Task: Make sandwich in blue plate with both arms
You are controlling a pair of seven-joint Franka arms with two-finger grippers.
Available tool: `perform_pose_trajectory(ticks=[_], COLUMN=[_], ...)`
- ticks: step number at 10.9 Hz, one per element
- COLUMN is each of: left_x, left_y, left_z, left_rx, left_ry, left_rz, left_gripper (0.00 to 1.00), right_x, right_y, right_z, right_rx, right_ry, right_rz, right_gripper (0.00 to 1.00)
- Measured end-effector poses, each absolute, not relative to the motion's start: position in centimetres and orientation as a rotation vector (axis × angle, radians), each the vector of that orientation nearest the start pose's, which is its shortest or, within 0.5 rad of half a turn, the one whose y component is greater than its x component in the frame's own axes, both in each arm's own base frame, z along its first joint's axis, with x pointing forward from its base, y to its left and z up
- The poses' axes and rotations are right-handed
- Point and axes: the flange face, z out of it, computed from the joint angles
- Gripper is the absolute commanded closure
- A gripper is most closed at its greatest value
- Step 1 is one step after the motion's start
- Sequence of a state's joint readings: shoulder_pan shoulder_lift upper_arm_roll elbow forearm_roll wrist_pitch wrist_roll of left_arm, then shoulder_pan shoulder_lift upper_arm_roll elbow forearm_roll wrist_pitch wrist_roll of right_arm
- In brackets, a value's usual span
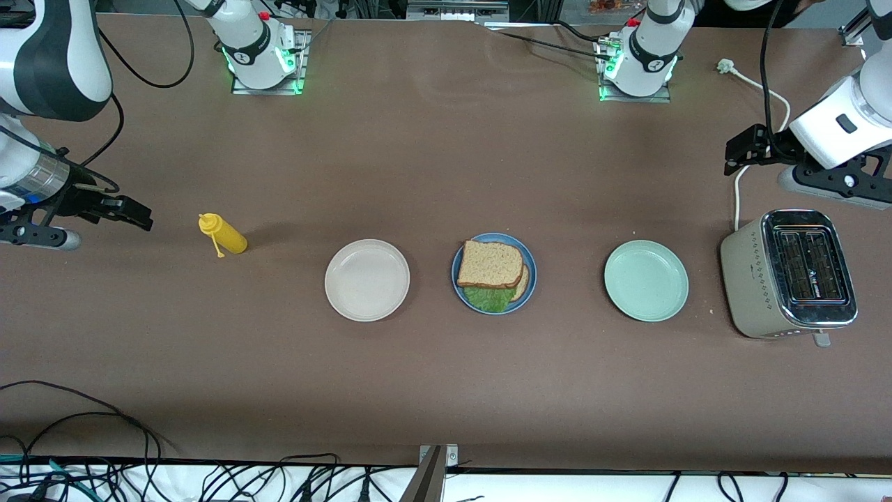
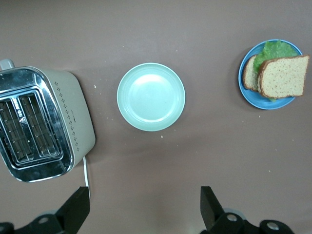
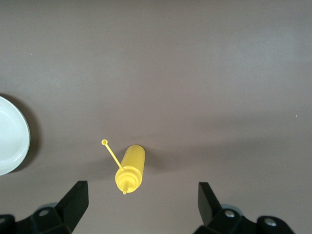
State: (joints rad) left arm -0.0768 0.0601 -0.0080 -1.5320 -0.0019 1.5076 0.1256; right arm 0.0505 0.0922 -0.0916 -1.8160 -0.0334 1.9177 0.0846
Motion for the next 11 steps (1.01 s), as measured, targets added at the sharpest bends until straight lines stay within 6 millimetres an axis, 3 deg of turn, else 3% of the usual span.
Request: perform_pose_trajectory(ticks=[5, 9, 11], left_x=[55.9, 55.4, 55.4], left_y=[-3.6, -5.6, -5.2], left_z=[59.3, 59.9, 59.9], left_rx=[-3.13, -3.123, -3.124], left_ry=[0.3, 0.355, 0.345], left_rz=[0.113, 0.104, 0.105], left_gripper=[0.0, 0.0, 0.0], right_x=[58.9, 59.0, 59.0], right_y=[-2.6, -2.6, -2.6], right_z=[48.5, 48.6, 48.6], right_rx=[-3.177, -3.177, -3.177], right_ry=[0.164, 0.164, 0.164], right_rz=[-0.019, -0.022, -0.022], right_gripper=[0.0, 0.0, 0.0])
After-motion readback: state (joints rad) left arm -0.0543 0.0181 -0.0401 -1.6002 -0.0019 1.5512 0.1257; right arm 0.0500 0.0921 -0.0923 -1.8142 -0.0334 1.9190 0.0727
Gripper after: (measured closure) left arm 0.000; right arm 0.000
